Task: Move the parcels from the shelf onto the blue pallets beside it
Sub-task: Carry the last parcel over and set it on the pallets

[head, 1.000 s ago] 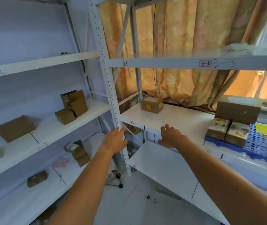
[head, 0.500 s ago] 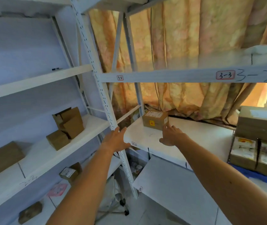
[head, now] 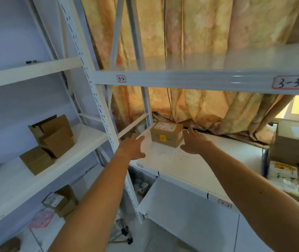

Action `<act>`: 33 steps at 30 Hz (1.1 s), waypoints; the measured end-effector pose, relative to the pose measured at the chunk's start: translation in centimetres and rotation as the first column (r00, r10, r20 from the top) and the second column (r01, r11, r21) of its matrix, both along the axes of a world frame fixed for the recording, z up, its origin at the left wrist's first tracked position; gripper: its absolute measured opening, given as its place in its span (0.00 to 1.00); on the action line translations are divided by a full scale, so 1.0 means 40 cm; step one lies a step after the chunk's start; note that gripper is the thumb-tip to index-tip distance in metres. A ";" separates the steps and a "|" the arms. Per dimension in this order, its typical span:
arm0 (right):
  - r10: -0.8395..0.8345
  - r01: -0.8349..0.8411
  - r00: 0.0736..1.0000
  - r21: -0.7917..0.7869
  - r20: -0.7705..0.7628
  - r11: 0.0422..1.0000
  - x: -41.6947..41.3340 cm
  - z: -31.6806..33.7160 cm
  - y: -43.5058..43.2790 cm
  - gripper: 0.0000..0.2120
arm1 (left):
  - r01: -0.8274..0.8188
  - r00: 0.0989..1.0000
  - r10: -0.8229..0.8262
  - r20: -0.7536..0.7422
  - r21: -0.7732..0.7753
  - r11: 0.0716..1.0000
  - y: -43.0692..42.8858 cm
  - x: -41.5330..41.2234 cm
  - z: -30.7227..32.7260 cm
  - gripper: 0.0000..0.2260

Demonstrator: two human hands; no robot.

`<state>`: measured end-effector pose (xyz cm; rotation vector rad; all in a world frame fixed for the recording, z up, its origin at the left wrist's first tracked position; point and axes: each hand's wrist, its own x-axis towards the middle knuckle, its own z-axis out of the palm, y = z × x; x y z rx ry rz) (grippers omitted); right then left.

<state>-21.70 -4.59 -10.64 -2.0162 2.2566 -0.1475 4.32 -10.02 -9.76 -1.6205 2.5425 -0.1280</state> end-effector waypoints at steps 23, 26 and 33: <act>-0.461 0.477 0.879 0.199 -0.121 0.856 0.068 -0.112 -0.398 0.46 | 0.317 0.948 -0.316 -0.045 0.234 0.919 -0.699 -0.051 -0.129 0.60; -0.474 0.482 0.876 0.226 -0.091 0.847 0.068 -0.129 -0.428 0.49 | 0.353 0.934 -0.353 -0.049 0.259 0.899 -0.732 -0.074 -0.140 0.59; -0.429 0.422 0.903 0.271 -0.040 0.865 0.017 -0.143 -0.515 0.63 | 0.391 0.920 -0.364 -0.147 0.258 0.884 -0.817 -0.132 -0.220 0.65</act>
